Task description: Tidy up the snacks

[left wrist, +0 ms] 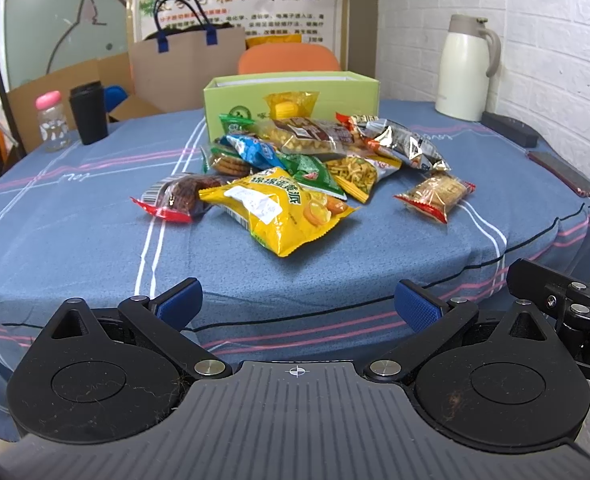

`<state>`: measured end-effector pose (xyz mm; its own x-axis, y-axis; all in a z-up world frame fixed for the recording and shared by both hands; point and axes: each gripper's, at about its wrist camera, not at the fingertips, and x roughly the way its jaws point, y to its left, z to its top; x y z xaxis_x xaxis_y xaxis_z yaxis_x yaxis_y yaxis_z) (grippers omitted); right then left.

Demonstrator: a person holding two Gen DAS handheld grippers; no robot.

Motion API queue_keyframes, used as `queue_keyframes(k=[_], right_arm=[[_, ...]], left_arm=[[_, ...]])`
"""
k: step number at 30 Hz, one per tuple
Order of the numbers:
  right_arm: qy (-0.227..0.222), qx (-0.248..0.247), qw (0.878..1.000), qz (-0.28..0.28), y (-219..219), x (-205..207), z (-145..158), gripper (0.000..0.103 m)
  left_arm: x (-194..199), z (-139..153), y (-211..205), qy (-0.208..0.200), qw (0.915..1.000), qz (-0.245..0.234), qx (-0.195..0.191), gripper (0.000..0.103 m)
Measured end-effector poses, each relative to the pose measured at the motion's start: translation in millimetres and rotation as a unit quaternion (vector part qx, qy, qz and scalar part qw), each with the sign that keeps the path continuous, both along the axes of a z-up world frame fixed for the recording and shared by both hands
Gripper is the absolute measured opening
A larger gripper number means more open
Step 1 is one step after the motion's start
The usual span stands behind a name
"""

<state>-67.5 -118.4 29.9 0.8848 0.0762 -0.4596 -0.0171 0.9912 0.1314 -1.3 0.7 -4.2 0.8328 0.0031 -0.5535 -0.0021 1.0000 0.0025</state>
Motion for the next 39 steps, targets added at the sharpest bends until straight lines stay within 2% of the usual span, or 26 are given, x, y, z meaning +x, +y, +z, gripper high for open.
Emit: queue_keyframes(k=[16, 23, 27, 33, 39], right_arm=[[0.005, -0.011, 1.0, 0.004, 2.2, 2.3, -0.4, 0.103], [0.006, -0.031, 0.999, -0.025, -6.1, 12.4, 4.8, 0.103], [0.017, -0.004, 1.0, -0.006, -6.5, 27.4, 1.3, 0.103], [0.025, -0.021, 0.999, 0.04, 12.2, 57.7, 3.7, 0.103], [0.042, -0.033, 0.998, 0.024, -3.7, 95.6, -2.8, 0.103]], left_arm=[[5.1, -0.7, 0.8, 0.008, 1.0, 0.001, -0.002, 0.092], [27.1, 12.2, -0.9, 0.004, 1.0, 0.0, 0.0, 0.092], [36.7, 8.8, 2.0, 0.014, 0.9998, 0.005, 0.008, 0.092], [55.9, 13.7, 11.2, 0.024, 0.9995, 0.019, 0.004, 0.092], [80.0, 23.2, 12.7, 0.029, 0.9993, 0.025, -0.001, 0.092]])
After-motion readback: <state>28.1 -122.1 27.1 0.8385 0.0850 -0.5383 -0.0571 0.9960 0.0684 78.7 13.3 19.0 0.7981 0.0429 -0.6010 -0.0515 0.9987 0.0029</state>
